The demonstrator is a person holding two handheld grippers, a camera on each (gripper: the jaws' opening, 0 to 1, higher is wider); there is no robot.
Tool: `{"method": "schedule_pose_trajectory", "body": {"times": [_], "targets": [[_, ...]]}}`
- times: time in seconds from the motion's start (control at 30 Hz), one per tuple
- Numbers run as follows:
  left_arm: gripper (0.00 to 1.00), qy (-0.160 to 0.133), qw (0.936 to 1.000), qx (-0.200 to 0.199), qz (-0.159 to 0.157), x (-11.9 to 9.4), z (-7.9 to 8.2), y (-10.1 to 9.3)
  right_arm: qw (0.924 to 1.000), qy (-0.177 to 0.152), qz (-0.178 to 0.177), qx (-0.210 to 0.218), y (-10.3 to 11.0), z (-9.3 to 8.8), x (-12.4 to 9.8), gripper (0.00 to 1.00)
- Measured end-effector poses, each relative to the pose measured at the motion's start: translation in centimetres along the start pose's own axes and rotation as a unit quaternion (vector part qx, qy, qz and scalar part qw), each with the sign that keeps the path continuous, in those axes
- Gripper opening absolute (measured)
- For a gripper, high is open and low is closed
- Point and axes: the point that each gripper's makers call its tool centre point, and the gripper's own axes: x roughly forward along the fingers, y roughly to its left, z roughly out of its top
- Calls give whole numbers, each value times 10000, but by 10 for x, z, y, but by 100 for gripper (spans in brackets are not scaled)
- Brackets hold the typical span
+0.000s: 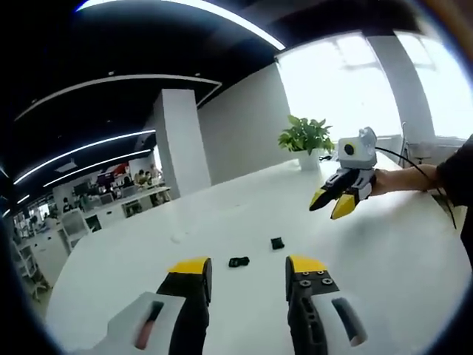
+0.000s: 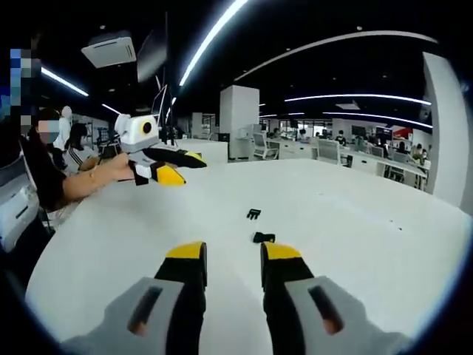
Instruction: Snap the two parts of the plastic buckle together until the buckle closes and remains connected.
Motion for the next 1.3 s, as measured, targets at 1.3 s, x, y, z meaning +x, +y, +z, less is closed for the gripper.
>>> {"method": "schedule_pose_trajectory", "body": {"times": [1.3], "targets": [[37, 128, 9992, 144, -343, 36, -9, 6, 9989, 377, 243, -123, -23, -8, 37, 24]]}}
